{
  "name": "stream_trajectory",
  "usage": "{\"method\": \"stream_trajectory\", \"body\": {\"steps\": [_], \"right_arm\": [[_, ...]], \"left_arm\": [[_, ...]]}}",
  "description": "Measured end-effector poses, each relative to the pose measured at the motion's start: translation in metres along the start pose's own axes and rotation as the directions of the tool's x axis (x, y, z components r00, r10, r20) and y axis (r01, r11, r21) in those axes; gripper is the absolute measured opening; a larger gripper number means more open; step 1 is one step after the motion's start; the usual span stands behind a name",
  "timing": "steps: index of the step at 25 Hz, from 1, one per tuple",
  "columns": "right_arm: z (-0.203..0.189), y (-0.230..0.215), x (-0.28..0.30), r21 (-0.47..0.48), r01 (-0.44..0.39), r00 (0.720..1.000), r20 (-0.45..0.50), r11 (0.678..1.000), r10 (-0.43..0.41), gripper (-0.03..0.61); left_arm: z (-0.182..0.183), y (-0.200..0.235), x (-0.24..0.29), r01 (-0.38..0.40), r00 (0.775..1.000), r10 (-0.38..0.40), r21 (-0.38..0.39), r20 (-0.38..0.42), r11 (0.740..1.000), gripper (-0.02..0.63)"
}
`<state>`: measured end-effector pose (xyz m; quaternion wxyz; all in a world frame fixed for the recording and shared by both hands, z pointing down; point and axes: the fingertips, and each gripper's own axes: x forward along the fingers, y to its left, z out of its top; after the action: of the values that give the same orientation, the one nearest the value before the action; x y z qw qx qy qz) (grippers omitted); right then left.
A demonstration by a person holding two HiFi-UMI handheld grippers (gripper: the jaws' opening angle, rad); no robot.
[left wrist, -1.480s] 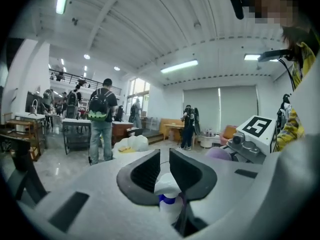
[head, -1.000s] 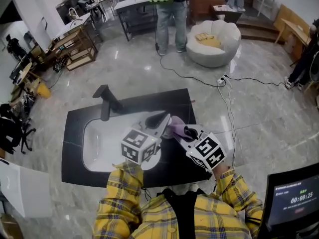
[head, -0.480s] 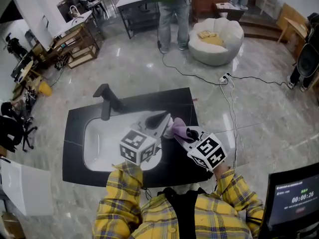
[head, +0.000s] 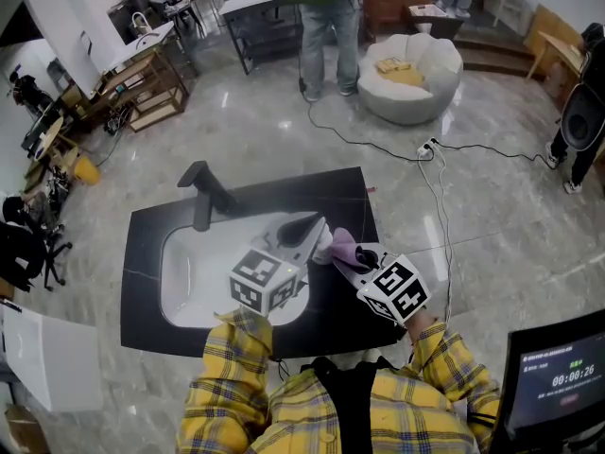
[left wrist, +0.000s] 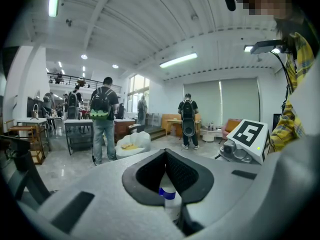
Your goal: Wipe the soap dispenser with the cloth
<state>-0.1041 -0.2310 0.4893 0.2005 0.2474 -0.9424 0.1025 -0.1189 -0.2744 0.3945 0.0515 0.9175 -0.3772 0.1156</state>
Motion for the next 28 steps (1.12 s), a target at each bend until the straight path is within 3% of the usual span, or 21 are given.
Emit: {"method": "stream_trajectory", "body": {"steps": [28], "right_arm": [[-0.024, 0.006, 0.016, -0.126, 0.012, 0.991, -0.13, 0.992, -0.029, 0.048]], "left_arm": [[-0.004, 0.004, -0.003, 0.0, 1.0, 0.0, 0.014, 0.007, 1.0, 0.006]]}}
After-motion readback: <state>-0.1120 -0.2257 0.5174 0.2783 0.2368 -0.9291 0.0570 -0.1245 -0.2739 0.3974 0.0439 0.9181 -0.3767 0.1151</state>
